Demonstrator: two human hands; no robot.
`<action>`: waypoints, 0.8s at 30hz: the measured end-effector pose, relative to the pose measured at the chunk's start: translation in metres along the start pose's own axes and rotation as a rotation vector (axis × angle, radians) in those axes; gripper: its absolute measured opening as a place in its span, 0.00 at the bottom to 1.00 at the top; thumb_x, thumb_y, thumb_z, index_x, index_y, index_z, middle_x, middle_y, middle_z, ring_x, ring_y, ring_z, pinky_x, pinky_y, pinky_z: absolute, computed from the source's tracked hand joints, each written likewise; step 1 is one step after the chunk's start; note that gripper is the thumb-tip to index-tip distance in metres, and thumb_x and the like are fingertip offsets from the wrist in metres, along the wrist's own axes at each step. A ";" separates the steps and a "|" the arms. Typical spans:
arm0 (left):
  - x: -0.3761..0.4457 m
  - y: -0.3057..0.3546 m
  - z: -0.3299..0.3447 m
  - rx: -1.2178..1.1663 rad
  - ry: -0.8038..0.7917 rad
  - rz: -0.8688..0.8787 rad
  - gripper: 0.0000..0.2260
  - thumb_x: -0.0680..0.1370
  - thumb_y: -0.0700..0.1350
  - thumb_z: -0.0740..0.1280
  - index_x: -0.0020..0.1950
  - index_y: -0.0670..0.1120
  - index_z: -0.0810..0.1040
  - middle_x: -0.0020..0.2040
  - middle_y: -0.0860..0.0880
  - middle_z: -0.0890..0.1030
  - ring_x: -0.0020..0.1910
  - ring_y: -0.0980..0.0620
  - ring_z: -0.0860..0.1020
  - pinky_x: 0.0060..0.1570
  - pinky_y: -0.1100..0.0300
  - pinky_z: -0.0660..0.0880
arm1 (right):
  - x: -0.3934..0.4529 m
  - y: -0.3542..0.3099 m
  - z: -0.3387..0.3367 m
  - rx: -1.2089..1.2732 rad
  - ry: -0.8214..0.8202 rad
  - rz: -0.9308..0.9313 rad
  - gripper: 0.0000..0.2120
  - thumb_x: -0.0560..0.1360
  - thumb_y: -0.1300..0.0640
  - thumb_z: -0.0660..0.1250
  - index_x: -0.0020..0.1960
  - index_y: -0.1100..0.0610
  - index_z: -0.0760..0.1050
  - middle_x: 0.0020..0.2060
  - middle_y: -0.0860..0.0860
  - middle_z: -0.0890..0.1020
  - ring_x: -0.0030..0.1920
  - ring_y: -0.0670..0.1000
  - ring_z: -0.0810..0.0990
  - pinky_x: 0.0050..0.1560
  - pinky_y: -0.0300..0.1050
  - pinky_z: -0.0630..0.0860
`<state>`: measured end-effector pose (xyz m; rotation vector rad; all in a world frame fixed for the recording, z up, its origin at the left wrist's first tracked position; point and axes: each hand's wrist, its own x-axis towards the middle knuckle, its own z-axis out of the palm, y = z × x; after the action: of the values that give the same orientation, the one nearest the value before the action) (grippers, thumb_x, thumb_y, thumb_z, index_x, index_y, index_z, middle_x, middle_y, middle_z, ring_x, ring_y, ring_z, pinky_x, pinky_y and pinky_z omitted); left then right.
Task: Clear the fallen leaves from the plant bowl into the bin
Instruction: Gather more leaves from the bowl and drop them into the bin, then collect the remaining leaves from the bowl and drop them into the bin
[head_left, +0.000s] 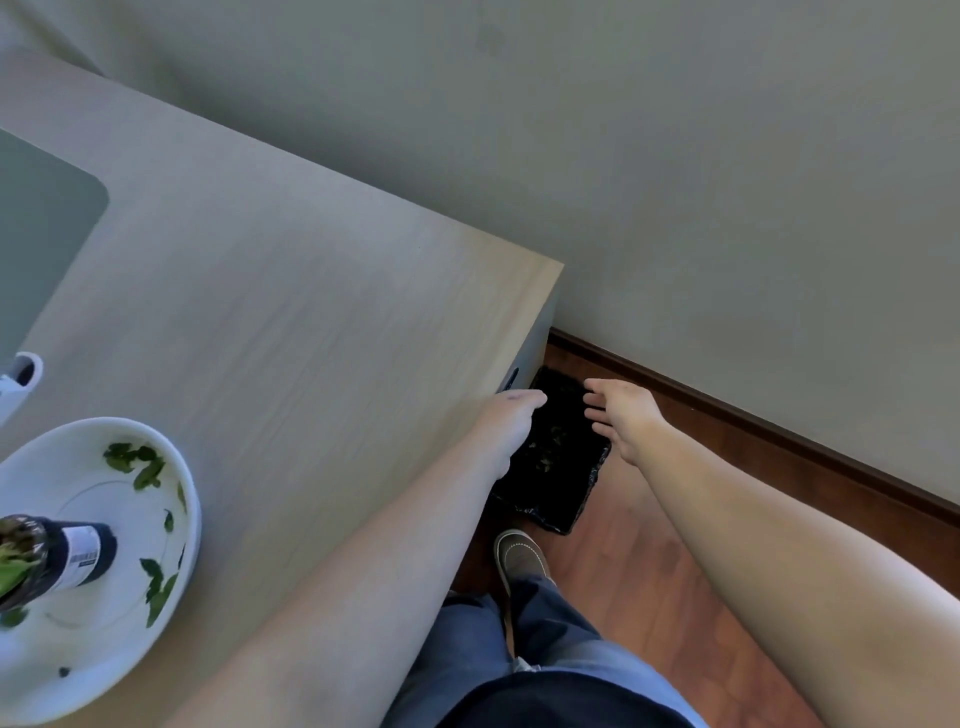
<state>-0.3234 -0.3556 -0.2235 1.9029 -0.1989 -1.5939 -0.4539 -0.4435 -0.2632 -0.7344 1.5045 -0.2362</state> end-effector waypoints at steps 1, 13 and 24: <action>-0.003 0.001 -0.004 -0.017 -0.015 0.013 0.17 0.78 0.51 0.64 0.67 0.51 0.75 0.69 0.48 0.73 0.70 0.45 0.70 0.69 0.48 0.65 | -0.003 -0.003 0.002 0.022 -0.006 -0.001 0.16 0.76 0.55 0.64 0.62 0.58 0.76 0.54 0.53 0.80 0.53 0.53 0.79 0.53 0.46 0.75; -0.065 -0.023 -0.121 -0.355 0.220 0.233 0.06 0.80 0.44 0.61 0.49 0.49 0.78 0.48 0.48 0.82 0.48 0.49 0.79 0.50 0.57 0.75 | -0.077 -0.032 0.120 -0.030 -0.316 -0.244 0.10 0.79 0.59 0.58 0.52 0.56 0.78 0.39 0.53 0.81 0.35 0.50 0.78 0.36 0.41 0.74; -0.145 -0.102 -0.236 -0.452 0.611 0.266 0.05 0.77 0.44 0.66 0.51 0.49 0.80 0.50 0.50 0.83 0.49 0.51 0.80 0.55 0.55 0.75 | -0.153 -0.001 0.261 -0.384 -0.668 -0.282 0.10 0.77 0.63 0.57 0.49 0.58 0.78 0.38 0.55 0.80 0.33 0.51 0.76 0.36 0.42 0.73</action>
<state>-0.1702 -0.1160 -0.1458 1.8099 0.1538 -0.7505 -0.2191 -0.2804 -0.1630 -1.1956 0.8096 0.0943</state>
